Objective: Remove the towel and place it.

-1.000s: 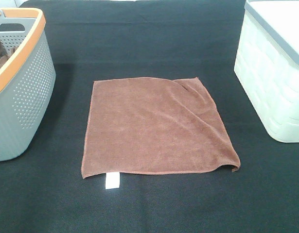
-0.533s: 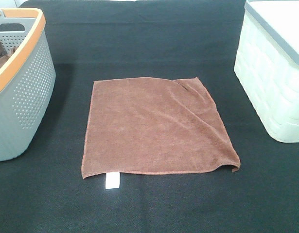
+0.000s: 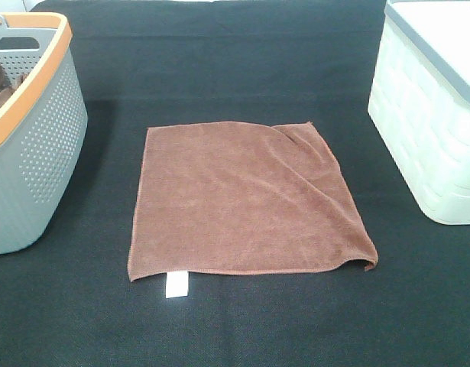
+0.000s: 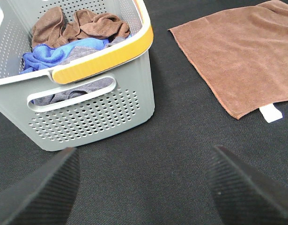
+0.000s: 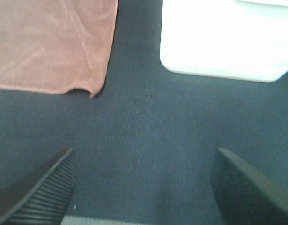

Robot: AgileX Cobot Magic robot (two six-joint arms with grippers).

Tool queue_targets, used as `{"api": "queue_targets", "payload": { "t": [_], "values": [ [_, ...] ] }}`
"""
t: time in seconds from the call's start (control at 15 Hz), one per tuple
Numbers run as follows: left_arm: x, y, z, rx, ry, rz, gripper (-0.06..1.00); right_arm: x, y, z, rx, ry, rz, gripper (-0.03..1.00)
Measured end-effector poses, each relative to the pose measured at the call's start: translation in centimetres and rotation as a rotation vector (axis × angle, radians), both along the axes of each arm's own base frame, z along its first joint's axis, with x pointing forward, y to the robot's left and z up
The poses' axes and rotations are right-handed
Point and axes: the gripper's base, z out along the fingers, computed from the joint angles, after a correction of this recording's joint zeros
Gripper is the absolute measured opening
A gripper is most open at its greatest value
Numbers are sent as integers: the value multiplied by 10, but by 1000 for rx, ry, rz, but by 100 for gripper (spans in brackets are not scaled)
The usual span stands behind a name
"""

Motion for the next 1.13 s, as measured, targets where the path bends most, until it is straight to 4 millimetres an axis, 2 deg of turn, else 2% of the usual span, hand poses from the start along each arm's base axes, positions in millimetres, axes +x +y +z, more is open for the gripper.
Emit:
{"api": "queue_targets", "payload": {
  "t": [0.4, 1.13],
  "values": [
    [0, 0, 0, 0, 0, -1, 73, -26, 1, -1, -5, -171, 1, 75],
    [0, 0, 0, 0, 0, -1, 73, -26, 1, -1, -5, -174, 1, 75]
  ]
}}
